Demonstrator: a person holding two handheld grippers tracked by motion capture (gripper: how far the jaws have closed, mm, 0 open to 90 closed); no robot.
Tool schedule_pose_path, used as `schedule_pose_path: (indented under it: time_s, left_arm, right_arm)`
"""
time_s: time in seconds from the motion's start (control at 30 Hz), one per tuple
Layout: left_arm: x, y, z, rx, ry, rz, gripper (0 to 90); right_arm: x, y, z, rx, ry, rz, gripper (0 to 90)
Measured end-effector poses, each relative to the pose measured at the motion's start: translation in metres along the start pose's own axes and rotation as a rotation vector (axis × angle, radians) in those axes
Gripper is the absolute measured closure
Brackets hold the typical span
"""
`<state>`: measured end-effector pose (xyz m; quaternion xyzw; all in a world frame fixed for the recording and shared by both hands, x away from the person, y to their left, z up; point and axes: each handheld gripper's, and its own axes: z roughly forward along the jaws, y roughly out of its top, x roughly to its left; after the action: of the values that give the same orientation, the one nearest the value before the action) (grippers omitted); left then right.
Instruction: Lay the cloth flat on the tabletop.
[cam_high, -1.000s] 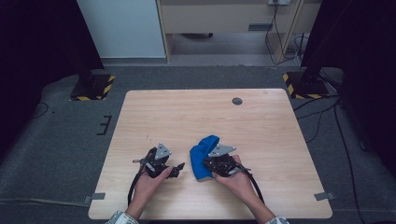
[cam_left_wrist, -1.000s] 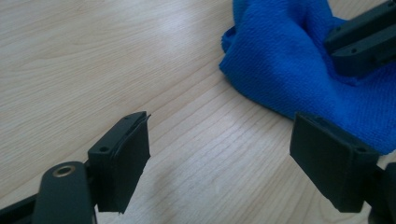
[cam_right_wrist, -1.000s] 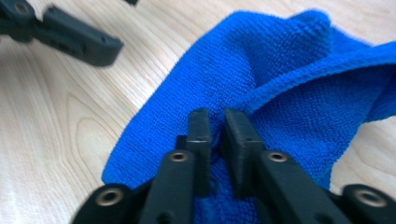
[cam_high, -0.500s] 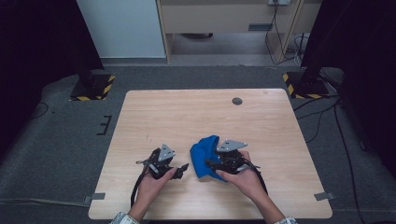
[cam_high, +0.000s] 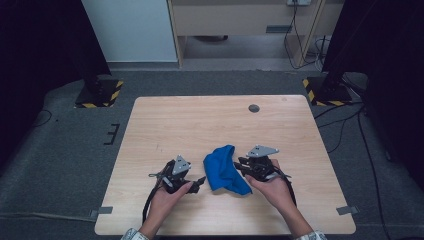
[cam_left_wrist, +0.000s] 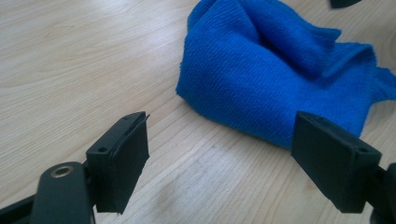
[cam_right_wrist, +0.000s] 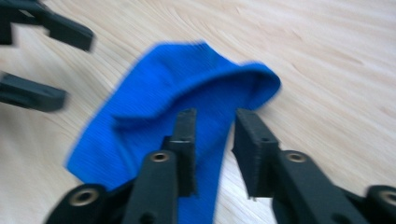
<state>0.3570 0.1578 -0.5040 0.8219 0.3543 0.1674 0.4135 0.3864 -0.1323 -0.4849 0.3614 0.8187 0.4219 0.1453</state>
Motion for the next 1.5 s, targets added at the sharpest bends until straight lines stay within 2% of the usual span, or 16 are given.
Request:
schedule_pose_path:
  time_s: [0.13,0.2,0.33,0.53,0.67,0.77,0.87,1.0,1.13,1.2,1.27,1.37,1.5]
  left_arm:
    - [-0.003,0.000,0.002,0.002,-0.012,0.010,17.9]
    - [-0.006,0.001,0.003,0.001,-0.016,0.021,17.9]
    - [-0.011,0.003,0.007,-0.002,-0.023,0.036,17.7]
    - [-0.016,0.005,0.010,-0.010,-0.030,0.047,17.6]
    - [-0.021,0.006,0.016,0.001,-0.034,0.062,17.5]
    - [-0.024,0.007,0.021,0.005,-0.037,0.075,17.7]
    - [-0.026,0.006,0.027,0.035,-0.032,0.099,20.3]
    - [-0.025,0.006,0.031,0.059,-0.044,0.105,34.5]
    - [-0.022,0.007,0.032,0.066,-0.029,0.125,56.9]
    - [-0.019,0.007,0.033,0.070,-0.030,0.114,67.0]
    - [-0.016,0.007,0.032,0.076,-0.050,0.095,78.5]
    - [-0.013,0.008,0.026,0.056,-0.046,0.076,86.0]
    - [-0.010,0.010,0.023,0.051,-0.048,0.060,88.0]
  right_arm:
    - [-0.004,-0.008,0.007,0.036,-0.031,0.004,78.7]
    - [-0.004,-0.015,0.014,0.055,-0.029,0.024,74.8]
    - [-0.002,-0.017,0.016,0.080,-0.026,0.027,69.0]
    - [0.005,-0.023,0.023,0.121,-0.001,0.011,58.3]
    - [0.011,-0.025,0.028,0.141,0.029,0.004,49.8]
    - [0.016,-0.027,0.031,0.156,0.024,-0.020,48.8]
    - [0.018,-0.029,0.033,0.161,0.019,-0.039,51.9]
    - [0.019,-0.029,0.032,0.158,0.030,-0.043,60.7]
    - [0.018,-0.029,0.031,0.159,0.040,-0.034,67.8]
    - [0.019,-0.029,0.032,0.156,0.040,-0.034,70.4]
    - [0.020,-0.029,0.032,0.157,0.045,-0.037,75.2]
    - [0.021,-0.029,0.032,0.160,0.056,-0.037,80.0]
    - [0.019,-0.029,0.032,0.161,0.071,-0.024,82.8]
